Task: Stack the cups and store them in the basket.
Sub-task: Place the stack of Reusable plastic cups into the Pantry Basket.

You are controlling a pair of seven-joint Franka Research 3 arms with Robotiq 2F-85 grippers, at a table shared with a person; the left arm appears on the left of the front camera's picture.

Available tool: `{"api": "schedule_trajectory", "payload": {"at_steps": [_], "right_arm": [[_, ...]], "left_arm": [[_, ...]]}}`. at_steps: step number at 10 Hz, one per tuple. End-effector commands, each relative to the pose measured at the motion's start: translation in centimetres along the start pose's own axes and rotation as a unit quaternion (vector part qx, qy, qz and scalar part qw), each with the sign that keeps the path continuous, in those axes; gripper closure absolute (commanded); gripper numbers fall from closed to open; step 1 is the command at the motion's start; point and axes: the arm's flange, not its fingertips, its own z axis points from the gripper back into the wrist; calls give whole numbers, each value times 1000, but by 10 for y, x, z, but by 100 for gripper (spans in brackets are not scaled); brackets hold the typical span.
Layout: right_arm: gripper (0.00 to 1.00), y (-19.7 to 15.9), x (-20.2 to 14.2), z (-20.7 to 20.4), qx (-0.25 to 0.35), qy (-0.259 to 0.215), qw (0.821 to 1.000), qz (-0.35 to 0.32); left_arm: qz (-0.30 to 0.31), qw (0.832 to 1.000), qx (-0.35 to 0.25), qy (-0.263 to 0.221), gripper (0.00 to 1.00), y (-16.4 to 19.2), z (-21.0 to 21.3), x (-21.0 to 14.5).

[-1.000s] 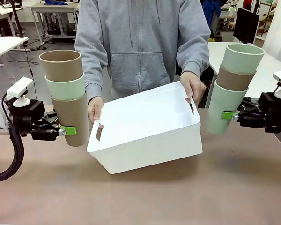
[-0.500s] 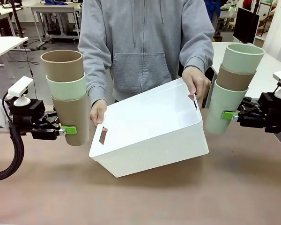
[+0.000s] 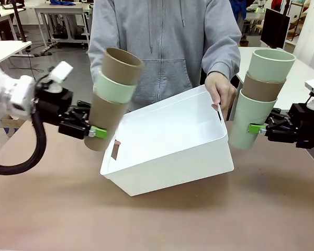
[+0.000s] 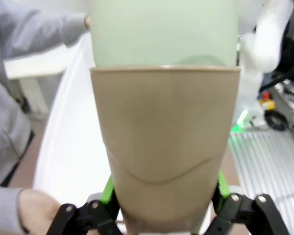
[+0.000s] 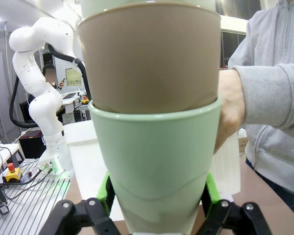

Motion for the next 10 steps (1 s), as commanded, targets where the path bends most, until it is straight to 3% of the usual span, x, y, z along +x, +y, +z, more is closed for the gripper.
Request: {"api": "schedule_trajectory", "payload": {"at_steps": [1,5,10], "right_arm": [[14,0,4,-1,-1,-2,1000,4],[14,0,4,-1,-1,-2,1000,4],[14,0,4,-1,-1,-2,1000,4]], "left_arm": [[23,995,-6,100,15,12,-19,23],[38,971,23,235,15,34,-74,52],[54,955,29,290,15,44,-137,55]]}}
